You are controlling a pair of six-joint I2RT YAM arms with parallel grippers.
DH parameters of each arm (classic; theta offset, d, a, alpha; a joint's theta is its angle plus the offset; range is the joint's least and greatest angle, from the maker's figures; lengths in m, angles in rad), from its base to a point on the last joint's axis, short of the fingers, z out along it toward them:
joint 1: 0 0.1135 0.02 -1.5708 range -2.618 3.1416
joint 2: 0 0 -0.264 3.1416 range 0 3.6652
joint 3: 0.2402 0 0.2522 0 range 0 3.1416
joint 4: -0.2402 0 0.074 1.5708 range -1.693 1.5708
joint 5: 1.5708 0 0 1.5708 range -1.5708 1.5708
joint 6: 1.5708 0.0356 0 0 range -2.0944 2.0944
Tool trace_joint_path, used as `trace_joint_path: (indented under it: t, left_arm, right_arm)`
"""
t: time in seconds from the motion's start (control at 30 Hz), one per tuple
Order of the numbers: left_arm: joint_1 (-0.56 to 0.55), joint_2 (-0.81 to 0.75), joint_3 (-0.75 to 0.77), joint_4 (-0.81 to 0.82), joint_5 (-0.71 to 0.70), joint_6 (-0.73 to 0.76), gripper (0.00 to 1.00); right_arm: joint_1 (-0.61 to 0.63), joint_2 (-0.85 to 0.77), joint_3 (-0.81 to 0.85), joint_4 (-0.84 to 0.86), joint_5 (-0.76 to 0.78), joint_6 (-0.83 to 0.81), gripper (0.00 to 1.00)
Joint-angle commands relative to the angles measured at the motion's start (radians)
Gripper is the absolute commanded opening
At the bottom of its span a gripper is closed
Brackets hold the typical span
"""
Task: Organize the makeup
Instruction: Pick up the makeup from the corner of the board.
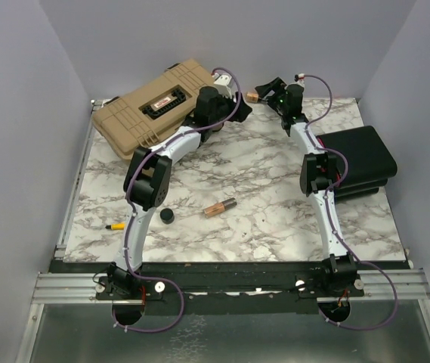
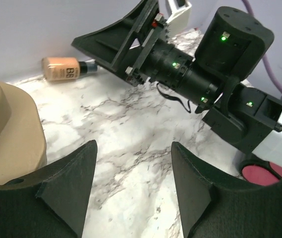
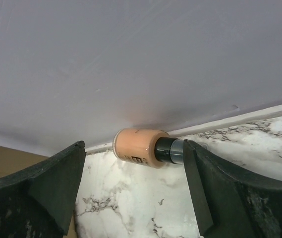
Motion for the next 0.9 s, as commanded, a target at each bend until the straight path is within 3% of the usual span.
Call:
trace_joint_path:
  t: [0.0, 0.2, 0.4, 0.57, 0.73, 0.87]
  left_arm:
    - [0.107, -0.036, -0.128, -0.173, -0.18, -0.02, 0.63]
    - [0.133, -0.119, -0.238, -0.152, -0.195, -0.007, 0.63]
    - [0.137, -0.154, -0.256, -0.139, -0.17, -0.027, 0.63]
    - [0.137, -0.172, -0.256, -0.123, -0.149, -0.04, 0.63]
    - [0.137, -0.191, -0.262, -0.121, -0.129, -0.034, 0.63]
    - [0.136, -0.208, -0.282, -0.108, -0.126, -0.034, 0.63]
  right_arm:
    - [-0.03, 0.035, -0.005, -0.051, 0.059, -0.047, 0.85]
    - [-0.027, 0.025, -0.006, -0.089, -0.015, -0.075, 0.85]
    - [-0.024, 0.018, -0.012, -0.124, -0.104, -0.094, 0.81]
    - [0.013, -0.042, -0.045, -0.201, -0.103, -0.239, 0.78]
    - [0.023, -0.084, -0.07, -0.249, -0.08, -0.353, 0.66]
    - [0.025, -0.098, -0.074, -0.242, -0.099, -0.432, 0.66]
